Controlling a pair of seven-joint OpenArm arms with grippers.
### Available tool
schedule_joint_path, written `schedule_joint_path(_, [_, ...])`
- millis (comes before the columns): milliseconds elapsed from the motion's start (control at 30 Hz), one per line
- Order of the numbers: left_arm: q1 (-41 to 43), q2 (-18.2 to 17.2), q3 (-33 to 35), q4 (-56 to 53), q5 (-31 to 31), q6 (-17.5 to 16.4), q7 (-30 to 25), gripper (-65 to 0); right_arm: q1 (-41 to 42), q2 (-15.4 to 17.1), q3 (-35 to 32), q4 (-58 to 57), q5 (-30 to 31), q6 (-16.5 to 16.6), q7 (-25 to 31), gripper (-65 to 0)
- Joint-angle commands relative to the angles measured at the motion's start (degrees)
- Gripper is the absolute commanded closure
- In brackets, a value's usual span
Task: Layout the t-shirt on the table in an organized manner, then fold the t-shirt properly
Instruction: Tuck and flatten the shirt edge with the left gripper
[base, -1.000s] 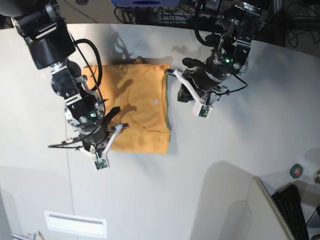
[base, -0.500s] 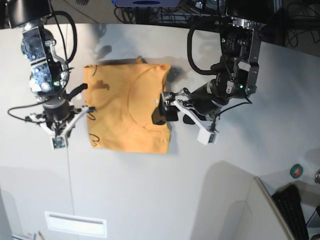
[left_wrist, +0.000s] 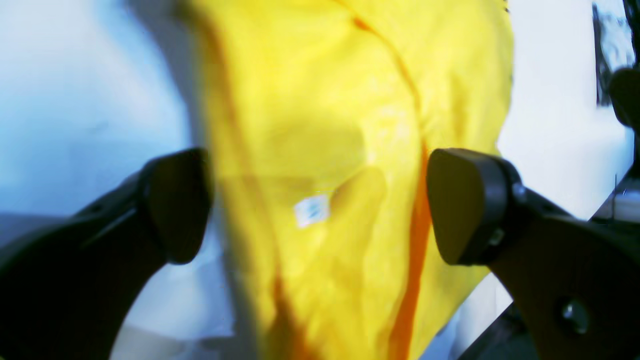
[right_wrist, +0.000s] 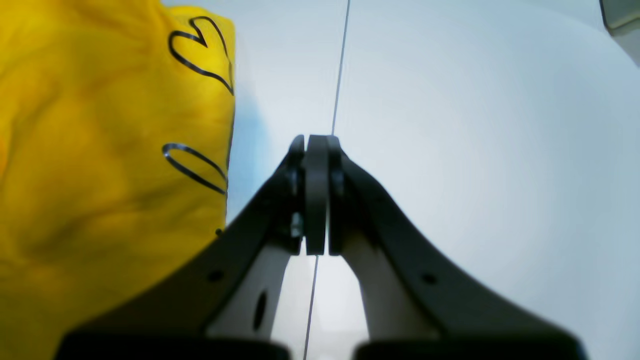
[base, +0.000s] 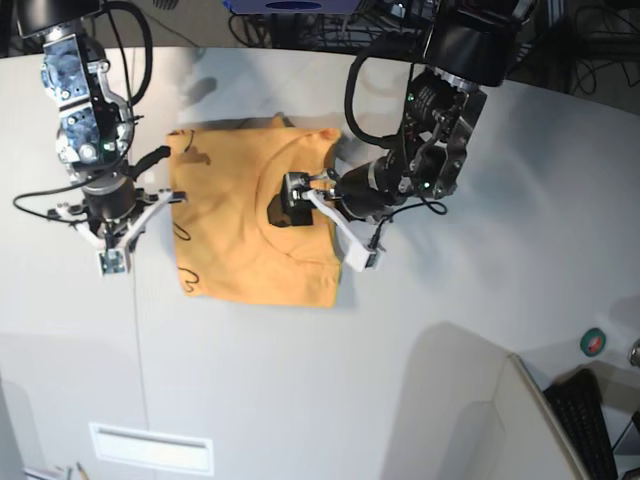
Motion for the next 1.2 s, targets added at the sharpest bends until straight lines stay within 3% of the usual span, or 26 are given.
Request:
schedule_joint_path(0, [-0.09, 0.25, 0.44, -0.83, 0.34, 0.48, 1.2, -60.2, 0.28, 0.55, 0.27, 1.17, -0.45, -0.19, 1.27, 0.0])
schedule_joint_path(67, [-0.36, -0.1, 0.44, -1.62, 0.34, 0.48, 1.37, -45.6, -0.33, 0.81, 0.62, 1.17, -0.45, -0.19, 1.27, 0.0])
schedule_joint_path(200, [-2.12, -2.38, 1.94, -1.88, 0.69, 0.66, 1.64, -0.3, -3.23, 1.34, 4.4, 1.17, -0.27, -0.1, 1.27, 0.0])
schedule_joint_path(367, [-10.12, -8.8, 12.84, -2.06, 0.69, 0.48, 7.18, 0.0, -7.63, 1.78, 5.98, 1.17, -0.27, -0.1, 1.36, 0.0])
schedule_joint_path(567, [-24.97, -15.04, 39.03, -1.88, 0.77, 0.4, 9.29, 0.0, -10.09, 1.51, 9.59, 1.17, -0.27, -0.1, 1.36, 0.0])
schedule_joint_path(667, [-32.8, -15.39, 54.95, -1.62, 5.87, 0.4, 9.2, 0.0, -10.97, 1.34, 11.08, 1.17, -0.27, -0.1, 1.36, 0.0])
schedule_joint_path(800, [-37.11, -11.26, 70.16, -1.71, 19.32, 0.4, 9.11, 0.0, -11.94, 1.16, 13.19, 1.17, -0.27, -0.1, 1.36, 0.0])
schedule_joint_path(900, [-35.7, -8.54, 70.8, -1.71, 32.77, 0.4, 8.5, 0.0, -13.08, 1.16, 14.34, 1.09, -0.27, -0.1, 1.36, 0.0])
schedule_joint_path(1000, [-33.5, -7.39, 70.8, -1.62, 44.47, 0.4, 1.9, 0.0, -13.87, 1.16, 14.6, 1.09, -0.27, -0.1, 1.36, 0.0])
schedule_joint_path(1067, [-31.74, -7.22, 69.01, -1.62, 49.21, -0.13, -2.76, 0.0, -14.4, 1.08, 14.6, 1.09, -0.27, -0.1, 1.36, 0.0])
schedule_joint_path(1167, [-29.72, -5.28, 64.88, -1.97, 53.79, -4.53, -6.1, 0.0, -14.57, -0.07, 14.78, 1.0, -0.27, -0.1, 1.36, 0.0])
